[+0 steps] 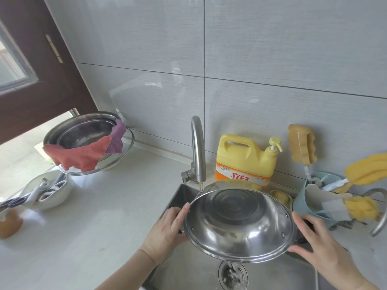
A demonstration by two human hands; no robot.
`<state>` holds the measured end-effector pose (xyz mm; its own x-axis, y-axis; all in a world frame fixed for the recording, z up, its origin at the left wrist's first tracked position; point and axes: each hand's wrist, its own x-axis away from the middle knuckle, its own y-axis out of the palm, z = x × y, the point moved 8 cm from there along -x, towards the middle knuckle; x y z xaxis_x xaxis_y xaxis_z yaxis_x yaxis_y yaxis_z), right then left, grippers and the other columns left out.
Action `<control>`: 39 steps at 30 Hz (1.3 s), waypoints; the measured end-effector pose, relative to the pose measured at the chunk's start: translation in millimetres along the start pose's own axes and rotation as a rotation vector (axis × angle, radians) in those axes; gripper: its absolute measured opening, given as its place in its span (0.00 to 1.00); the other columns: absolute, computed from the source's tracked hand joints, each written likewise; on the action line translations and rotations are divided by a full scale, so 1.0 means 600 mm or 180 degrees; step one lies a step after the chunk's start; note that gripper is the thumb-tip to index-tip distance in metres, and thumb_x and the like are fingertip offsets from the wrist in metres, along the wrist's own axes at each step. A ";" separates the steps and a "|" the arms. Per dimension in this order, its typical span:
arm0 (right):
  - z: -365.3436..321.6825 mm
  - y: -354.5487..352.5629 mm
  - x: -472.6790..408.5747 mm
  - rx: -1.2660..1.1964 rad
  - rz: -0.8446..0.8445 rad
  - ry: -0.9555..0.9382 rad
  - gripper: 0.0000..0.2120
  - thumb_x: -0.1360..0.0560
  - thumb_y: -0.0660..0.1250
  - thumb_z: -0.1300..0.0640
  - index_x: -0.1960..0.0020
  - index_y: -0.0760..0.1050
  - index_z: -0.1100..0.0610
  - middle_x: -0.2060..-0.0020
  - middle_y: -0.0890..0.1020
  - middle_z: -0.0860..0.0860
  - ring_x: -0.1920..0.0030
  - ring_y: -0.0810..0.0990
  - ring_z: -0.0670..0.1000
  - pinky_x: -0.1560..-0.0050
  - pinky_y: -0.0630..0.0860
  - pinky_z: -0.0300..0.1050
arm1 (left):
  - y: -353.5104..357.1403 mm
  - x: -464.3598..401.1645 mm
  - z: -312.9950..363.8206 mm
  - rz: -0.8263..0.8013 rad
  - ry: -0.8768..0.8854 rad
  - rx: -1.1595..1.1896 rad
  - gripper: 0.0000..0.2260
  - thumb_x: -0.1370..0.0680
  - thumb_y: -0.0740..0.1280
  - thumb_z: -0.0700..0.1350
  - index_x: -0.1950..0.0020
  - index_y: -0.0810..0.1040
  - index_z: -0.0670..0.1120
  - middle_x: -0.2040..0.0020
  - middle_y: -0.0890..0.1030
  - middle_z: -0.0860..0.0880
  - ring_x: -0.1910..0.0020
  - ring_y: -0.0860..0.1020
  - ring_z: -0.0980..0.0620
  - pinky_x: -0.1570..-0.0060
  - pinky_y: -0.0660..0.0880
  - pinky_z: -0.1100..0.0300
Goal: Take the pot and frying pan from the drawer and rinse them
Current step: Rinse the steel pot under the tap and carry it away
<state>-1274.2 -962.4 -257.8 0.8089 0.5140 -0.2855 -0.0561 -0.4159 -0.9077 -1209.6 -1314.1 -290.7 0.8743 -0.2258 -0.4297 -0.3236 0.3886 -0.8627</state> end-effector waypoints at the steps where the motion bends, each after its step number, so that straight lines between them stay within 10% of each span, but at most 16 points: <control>1: 0.000 -0.002 -0.001 0.0056 0.0014 -0.0014 0.36 0.24 0.52 0.31 0.21 0.47 0.42 0.44 0.70 0.53 0.51 0.72 0.46 0.58 0.75 0.39 | 0.000 -0.002 0.003 0.0013 0.0029 -0.0003 0.43 0.26 0.68 0.56 0.20 0.49 0.45 0.48 0.70 0.48 0.56 0.72 0.51 0.59 0.72 0.62; 9: -0.051 0.049 -0.038 -0.0099 -0.0129 -0.0288 0.65 0.45 0.85 0.53 0.20 0.47 0.44 0.44 0.71 0.53 0.50 0.73 0.47 0.59 0.80 0.43 | -0.041 0.046 -0.045 -0.0107 -0.0255 -0.0041 0.52 0.33 0.77 0.57 0.19 0.48 0.49 0.47 0.70 0.50 0.58 0.72 0.55 0.69 0.74 0.63; 22: -0.142 0.108 -0.103 -0.0276 -0.0186 -0.0722 0.62 0.41 0.84 0.54 0.21 0.46 0.44 0.42 0.69 0.52 0.48 0.73 0.47 0.61 0.80 0.42 | -0.114 0.122 -0.112 0.0055 -0.0748 0.0084 0.37 0.23 0.60 0.66 0.20 0.52 0.52 0.49 0.73 0.48 0.69 0.77 0.64 0.75 0.75 0.64; 32: -0.014 0.012 0.017 -0.0099 0.0107 0.0087 0.55 0.37 0.80 0.46 0.21 0.49 0.41 0.43 0.71 0.52 0.49 0.73 0.45 0.64 0.80 0.40 | -0.031 0.013 0.014 0.0184 0.0224 -0.0084 0.40 0.25 0.67 0.56 0.20 0.50 0.45 0.47 0.70 0.48 0.56 0.72 0.51 0.64 0.74 0.61; 35: 0.013 -0.029 0.051 -0.0154 0.0262 0.0216 0.34 0.24 0.56 0.32 0.24 0.59 0.48 0.45 0.72 0.56 0.47 0.74 0.45 0.45 0.70 0.24 | -0.017 -0.016 0.058 0.0318 0.0525 0.0076 0.34 0.19 0.62 0.55 0.20 0.48 0.46 0.48 0.71 0.47 0.57 0.74 0.48 0.60 0.75 0.60; 39: 0.028 -0.058 0.075 -0.0216 0.0362 0.0270 0.37 0.24 0.56 0.32 0.34 0.72 0.64 0.47 0.73 0.62 0.35 0.63 0.27 0.35 0.57 0.22 | -0.004 -0.045 0.094 0.0334 0.0686 0.0160 0.37 0.20 0.65 0.53 0.19 0.46 0.47 0.50 0.75 0.44 0.56 0.77 0.45 0.60 0.78 0.55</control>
<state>-1245.6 -912.2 -244.0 0.8463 0.3968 -0.3555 -0.1127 -0.5190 -0.8473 -1211.9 -1258.4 -261.9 0.7377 -0.3653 -0.5678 -0.3855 0.4626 -0.7984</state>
